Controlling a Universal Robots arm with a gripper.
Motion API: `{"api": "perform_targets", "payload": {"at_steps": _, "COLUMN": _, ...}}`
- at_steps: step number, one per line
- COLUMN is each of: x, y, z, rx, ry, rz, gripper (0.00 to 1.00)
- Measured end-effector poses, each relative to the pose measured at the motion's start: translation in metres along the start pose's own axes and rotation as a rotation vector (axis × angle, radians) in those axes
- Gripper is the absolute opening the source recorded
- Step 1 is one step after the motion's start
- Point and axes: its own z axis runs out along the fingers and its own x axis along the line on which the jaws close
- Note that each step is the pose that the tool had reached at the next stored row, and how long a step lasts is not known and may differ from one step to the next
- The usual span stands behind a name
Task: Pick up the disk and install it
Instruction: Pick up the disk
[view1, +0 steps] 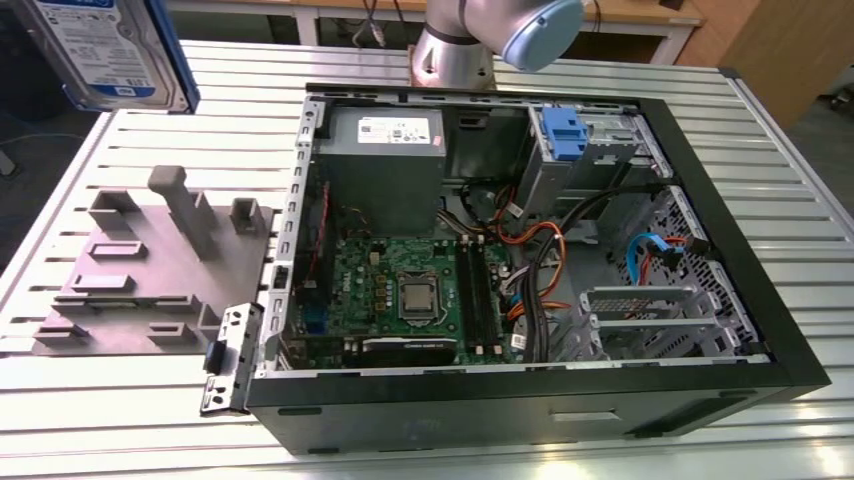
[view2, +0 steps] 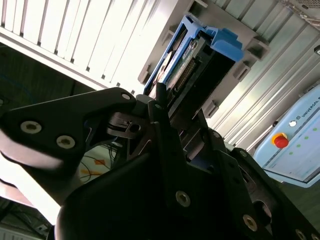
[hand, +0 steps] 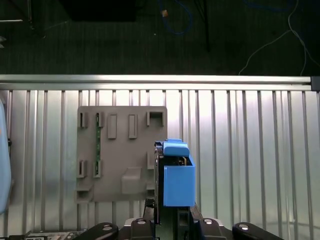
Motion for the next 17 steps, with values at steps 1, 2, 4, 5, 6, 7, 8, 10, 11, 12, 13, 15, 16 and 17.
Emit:
{"api": "perform_targets", "payload": {"at_steps": 1, "x": 0.0000, "y": -0.0013, "z": 0.0000, "rx": 0.0001, "ry": 0.0000, "rz": 0.000, "gripper": 0.35}}
{"api": "perform_targets", "payload": {"at_steps": 2, "x": -0.0001, "y": -0.0021, "z": -0.0001, "rx": 0.0000, "ry": 0.0000, "rz": 0.000, "gripper": 0.35}}
{"api": "perform_targets", "payload": {"at_steps": 4, "x": -0.0001, "y": -0.0023, "z": -0.0002, "rx": 0.0001, "ry": 0.0000, "rz": 0.000, "gripper": 0.35}}
{"api": "perform_targets", "payload": {"at_steps": 5, "x": -0.0001, "y": -0.0024, "z": -0.0004, "rx": 0.0001, "ry": -0.0001, "rz": 0.000, "gripper": 0.35}}
{"api": "perform_targets", "payload": {"at_steps": 6, "x": -0.0001, "y": -0.0024, "z": -0.0010, "rx": 0.0001, "ry": -0.0001, "rz": 0.000, "gripper": 0.35}}
{"api": "perform_targets", "payload": {"at_steps": 7, "x": -0.0002, "y": -0.0024, "z": -0.0021, "rx": -0.0001, "ry": -0.0001, "rz": 0.000, "gripper": 0.35}}
{"api": "perform_targets", "payload": {"at_steps": 8, "x": -0.0003, "y": -0.0024, "z": -0.0033, "rx": 0.0001, "ry": -0.0002, "rz": 0.000, "gripper": 0.35}}
{"api": "perform_targets", "payload": {"at_steps": 10, "x": -0.0005, "y": -0.0022, "z": -0.0063, "rx": 0.0000, "ry": -0.0002, "rz": 0.000, "gripper": 0.35}}
{"api": "perform_targets", "payload": {"at_steps": 11, "x": -0.0006, "y": -0.0022, "z": -0.0076, "rx": 0.0000, "ry": -0.0002, "rz": 0.000, "gripper": 0.35}}
{"api": "perform_targets", "payload": {"at_steps": 12, "x": -0.0007, "y": -0.0021, "z": -0.0087, "rx": 0.0000, "ry": -0.0002, "rz": 0.000, "gripper": 0.35}}
{"api": "perform_targets", "payload": {"at_steps": 13, "x": -0.0008, "y": -0.0021, "z": -0.0096, "rx": 0.0000, "ry": -0.0002, "rz": 0.000, "gripper": 0.35}}
{"api": "perform_targets", "payload": {"at_steps": 15, "x": -0.0008, "y": -0.0021, "z": -0.0098, "rx": 0.0000, "ry": -0.0003, "rz": 0.000, "gripper": 0.35}}
{"api": "perform_targets", "payload": {"at_steps": 16, "x": -0.0008, "y": -0.0021, "z": -0.0098, "rx": 0.0001, "ry": -0.0003, "rz": 0.000, "gripper": 0.35}}
{"api": "perform_targets", "payload": {"at_steps": 17, "x": -0.0008, "y": -0.0021, "z": -0.0099, "rx": 0.0000, "ry": -0.0002, "rz": 0.000, "gripper": 0.35}}
